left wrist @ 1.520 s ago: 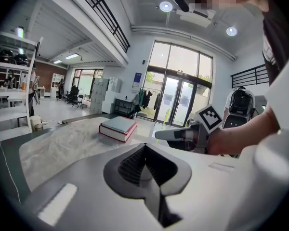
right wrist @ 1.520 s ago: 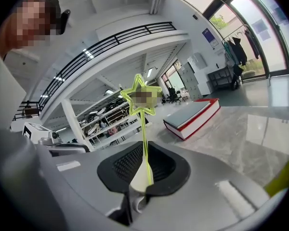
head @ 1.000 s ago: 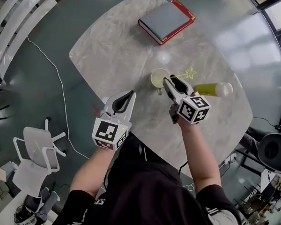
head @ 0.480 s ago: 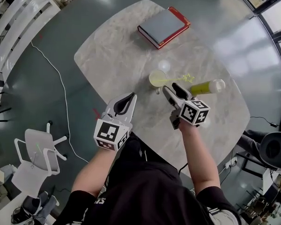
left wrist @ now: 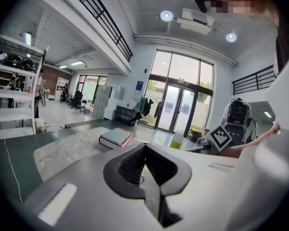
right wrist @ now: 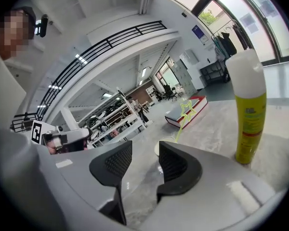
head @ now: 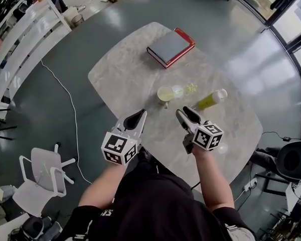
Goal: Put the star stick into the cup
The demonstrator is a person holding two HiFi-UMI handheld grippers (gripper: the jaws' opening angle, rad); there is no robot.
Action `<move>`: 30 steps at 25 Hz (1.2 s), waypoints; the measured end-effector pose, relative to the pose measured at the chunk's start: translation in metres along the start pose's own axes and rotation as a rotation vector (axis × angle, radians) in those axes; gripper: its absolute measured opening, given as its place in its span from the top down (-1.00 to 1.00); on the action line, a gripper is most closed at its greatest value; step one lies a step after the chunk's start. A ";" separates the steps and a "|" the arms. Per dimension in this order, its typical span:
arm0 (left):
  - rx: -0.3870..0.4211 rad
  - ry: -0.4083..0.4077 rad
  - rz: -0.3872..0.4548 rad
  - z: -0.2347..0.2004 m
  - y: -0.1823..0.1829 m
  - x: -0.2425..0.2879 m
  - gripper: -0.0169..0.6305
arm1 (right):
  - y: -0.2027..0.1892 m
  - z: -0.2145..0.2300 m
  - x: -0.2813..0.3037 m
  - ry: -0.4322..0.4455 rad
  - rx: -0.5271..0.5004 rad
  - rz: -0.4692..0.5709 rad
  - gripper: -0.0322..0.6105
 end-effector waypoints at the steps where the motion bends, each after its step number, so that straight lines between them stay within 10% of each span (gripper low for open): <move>1: -0.013 -0.004 -0.008 0.003 0.000 -0.003 0.94 | 0.003 -0.005 -0.005 -0.001 -0.015 0.009 0.32; 30: 0.193 -0.142 0.104 0.060 0.087 -0.090 0.94 | 0.079 -0.185 -0.088 0.132 -0.413 0.181 0.84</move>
Point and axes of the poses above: the fingertips, and each gripper's own axes: x forward along the fingers, z to its right, y out of its top, the point moved 1 cm from there along -x, backward along the fingers, and after that the axes turned 12 degrees about y, right-handed, at the moved point
